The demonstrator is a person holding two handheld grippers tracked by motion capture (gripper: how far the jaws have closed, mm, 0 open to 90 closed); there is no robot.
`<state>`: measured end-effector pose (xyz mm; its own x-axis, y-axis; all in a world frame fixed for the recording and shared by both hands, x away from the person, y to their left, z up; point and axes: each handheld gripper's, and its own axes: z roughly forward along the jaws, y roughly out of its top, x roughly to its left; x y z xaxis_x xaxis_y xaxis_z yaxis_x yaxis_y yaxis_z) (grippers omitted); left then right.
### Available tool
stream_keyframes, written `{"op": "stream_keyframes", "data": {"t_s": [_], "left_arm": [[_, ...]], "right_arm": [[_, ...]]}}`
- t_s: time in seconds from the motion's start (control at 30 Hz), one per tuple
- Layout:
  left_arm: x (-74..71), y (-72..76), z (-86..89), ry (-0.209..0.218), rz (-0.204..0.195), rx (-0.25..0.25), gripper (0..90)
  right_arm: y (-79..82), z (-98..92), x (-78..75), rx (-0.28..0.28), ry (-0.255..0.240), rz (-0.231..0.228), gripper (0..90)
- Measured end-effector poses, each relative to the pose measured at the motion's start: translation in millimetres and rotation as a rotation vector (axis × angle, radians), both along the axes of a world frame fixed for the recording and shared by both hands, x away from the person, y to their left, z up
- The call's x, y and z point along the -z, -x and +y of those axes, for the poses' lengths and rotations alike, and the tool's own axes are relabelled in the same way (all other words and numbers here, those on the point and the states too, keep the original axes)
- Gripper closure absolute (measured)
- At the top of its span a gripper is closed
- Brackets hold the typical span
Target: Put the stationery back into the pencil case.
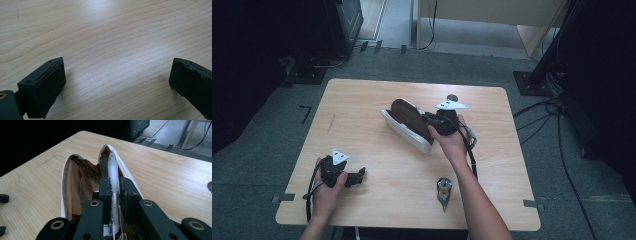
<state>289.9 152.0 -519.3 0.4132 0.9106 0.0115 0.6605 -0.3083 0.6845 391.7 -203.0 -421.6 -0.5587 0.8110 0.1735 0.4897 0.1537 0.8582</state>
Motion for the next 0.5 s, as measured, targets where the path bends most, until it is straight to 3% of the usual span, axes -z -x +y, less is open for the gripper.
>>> {"op": "stream_keyframes", "data": {"t_s": [0.2,0.5], "left_arm": [[0.0,0.0,0.0,0.0,0.0,0.0,0.9],[0.1,0.0,-0.1,0.001,-0.001,0.002,0.9]], "right_arm": [[-8.4,10.3,9.7,-0.02,-0.012,0.015,80.5],[-17.4,24.8,23.5,-0.044,0.026,0.032,80.5]]}}
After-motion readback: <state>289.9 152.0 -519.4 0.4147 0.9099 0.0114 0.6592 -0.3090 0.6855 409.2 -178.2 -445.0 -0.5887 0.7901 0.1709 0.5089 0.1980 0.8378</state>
